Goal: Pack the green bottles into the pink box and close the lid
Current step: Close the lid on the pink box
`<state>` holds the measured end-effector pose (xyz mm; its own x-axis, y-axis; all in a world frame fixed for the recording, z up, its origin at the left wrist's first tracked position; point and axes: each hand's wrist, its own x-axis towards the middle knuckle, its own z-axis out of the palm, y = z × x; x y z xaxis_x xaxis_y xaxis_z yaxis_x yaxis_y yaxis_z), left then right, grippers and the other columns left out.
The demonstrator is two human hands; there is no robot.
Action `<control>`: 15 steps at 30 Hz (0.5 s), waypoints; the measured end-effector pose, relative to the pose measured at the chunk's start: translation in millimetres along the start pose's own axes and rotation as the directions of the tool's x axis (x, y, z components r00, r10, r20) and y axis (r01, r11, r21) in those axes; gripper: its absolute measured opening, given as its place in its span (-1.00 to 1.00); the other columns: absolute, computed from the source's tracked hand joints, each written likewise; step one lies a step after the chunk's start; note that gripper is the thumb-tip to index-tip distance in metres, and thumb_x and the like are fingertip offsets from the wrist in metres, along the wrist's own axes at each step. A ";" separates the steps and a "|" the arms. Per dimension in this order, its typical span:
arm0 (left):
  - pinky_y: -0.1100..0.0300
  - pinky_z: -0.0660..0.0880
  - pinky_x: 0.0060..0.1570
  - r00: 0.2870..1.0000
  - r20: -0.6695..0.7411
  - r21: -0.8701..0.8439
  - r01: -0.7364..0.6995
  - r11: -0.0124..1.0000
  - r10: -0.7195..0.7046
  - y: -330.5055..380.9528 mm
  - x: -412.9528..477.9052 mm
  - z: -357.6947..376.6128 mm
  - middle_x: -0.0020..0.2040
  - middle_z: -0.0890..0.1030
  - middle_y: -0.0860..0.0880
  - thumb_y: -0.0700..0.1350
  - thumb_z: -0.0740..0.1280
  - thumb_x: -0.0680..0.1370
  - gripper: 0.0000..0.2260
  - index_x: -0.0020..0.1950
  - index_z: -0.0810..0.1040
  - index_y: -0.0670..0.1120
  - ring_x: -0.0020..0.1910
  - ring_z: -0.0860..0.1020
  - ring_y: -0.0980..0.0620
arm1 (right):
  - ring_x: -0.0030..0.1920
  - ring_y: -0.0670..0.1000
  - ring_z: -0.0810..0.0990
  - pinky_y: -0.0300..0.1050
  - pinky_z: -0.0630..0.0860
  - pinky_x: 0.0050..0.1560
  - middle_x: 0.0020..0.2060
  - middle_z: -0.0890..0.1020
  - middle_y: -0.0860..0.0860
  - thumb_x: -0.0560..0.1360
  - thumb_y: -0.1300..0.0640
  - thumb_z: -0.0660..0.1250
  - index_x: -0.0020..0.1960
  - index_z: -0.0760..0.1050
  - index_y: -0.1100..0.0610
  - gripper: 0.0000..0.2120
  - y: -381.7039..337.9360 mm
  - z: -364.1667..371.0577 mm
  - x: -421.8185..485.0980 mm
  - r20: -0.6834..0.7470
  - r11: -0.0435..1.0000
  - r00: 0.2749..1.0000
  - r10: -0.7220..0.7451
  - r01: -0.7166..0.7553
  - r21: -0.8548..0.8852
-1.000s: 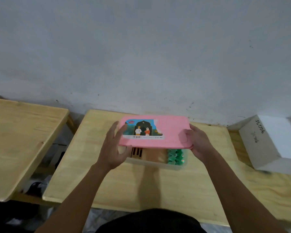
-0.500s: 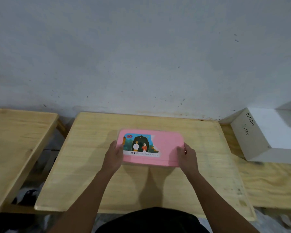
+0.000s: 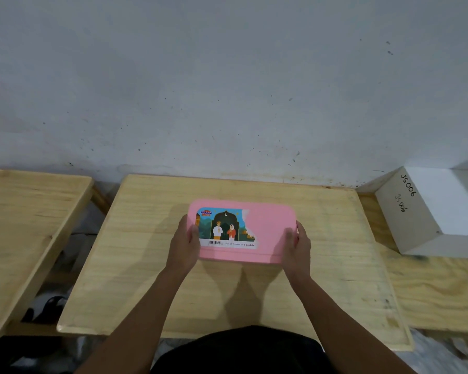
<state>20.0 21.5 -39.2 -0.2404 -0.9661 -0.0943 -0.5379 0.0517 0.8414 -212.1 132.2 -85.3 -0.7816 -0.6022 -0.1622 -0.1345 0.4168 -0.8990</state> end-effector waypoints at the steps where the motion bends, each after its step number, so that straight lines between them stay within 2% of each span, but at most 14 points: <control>1: 0.29 0.43 -0.28 1.000 -0.010 -0.008 -0.011 1.000 0.011 0.9 -0.8 0.6 0.00 0.56 0.02 -0.11 0.07 0.65 -0.80 0.24 0.38 -0.05 -0.12 0.55 0.18 | 0.08 0.13 0.55 0.14 0.56 0.05 0.08 0.56 0.15 0.51 -0.34 0.05 0.36 0.37 -0.07 -0.45 -2.2 -0.3 -1.8 -0.011 1.000 1.000 -0.004 0.004 0.001; 3: 0.30 0.43 -0.26 0.999 -0.036 -0.026 -0.039 0.999 0.038 1.0 0.0 1.7 0.01 0.55 0.02 -0.13 0.08 0.65 -0.81 0.22 0.39 -0.05 -0.08 0.55 0.18 | -0.04 0.11 0.52 0.02 0.49 -0.06 0.07 0.56 0.22 0.52 -0.32 0.04 0.36 0.37 -0.05 -0.46 -9.3 -1.6 -4.7 -0.031 1.000 0.999 -0.022 0.021 -0.007; 4: 0.30 0.43 -0.25 0.998 -0.047 -0.032 -0.045 0.999 0.043 0.4 1.8 2.6 0.01 0.55 0.02 -0.14 0.08 0.64 -0.82 0.20 0.40 -0.05 -0.07 0.54 0.16 | -0.03 0.10 0.53 0.00 0.48 -0.06 0.08 0.56 0.22 0.54 -0.28 0.05 0.37 0.37 -0.04 -0.48 -12.9 -2.2 -5.6 -0.038 0.999 0.999 -0.026 0.025 -0.023; 7: 0.33 0.36 -0.29 0.998 -0.058 -0.002 -0.019 1.000 0.019 1.1 7.5 4.0 -0.05 0.53 -0.03 -0.16 0.10 0.64 -0.88 0.09 0.41 -0.10 -0.11 0.52 0.02 | 0.17 0.11 0.54 -0.01 0.46 0.09 0.17 0.57 0.08 0.63 -0.11 0.11 0.42 0.36 0.06 -0.57 -20.6 -4.3 -6.1 -0.036 0.998 0.999 -0.004 0.002 -0.056; 9: 0.33 0.35 -0.31 0.997 -0.074 0.012 -0.004 1.000 0.005 2.8 9.8 4.7 -0.07 0.52 -0.03 -0.16 0.10 0.64 -0.88 0.08 0.41 -0.13 -0.13 0.50 0.02 | 0.13 0.11 0.56 -0.07 0.42 0.00 0.07 0.59 0.01 0.65 -0.04 0.10 0.36 0.40 0.09 -0.64 -26.2 -5.6 -7.9 -0.027 0.996 1.000 -0.010 0.008 -0.084; 15: 0.28 0.33 -0.36 0.997 -0.070 0.000 0.030 1.000 -0.030 6.4 12.5 3.8 -0.15 0.49 -0.01 -0.18 0.09 0.63 -0.90 0.02 0.38 -0.13 -0.26 0.46 0.16 | 0.03 0.14 0.57 -0.02 0.43 -0.04 0.01 0.62 0.10 0.62 -0.11 0.07 0.27 0.43 0.15 -0.59 -27.4 -3.0 2.2 -0.045 0.988 0.999 -0.020 0.013 -0.157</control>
<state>10.5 10.6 -37.0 -0.1670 -0.9825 -0.0824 -0.5447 0.0223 0.8383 -212.0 121.4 -59.8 -0.8052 -0.5795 -0.1260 -0.2383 0.5108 -0.8260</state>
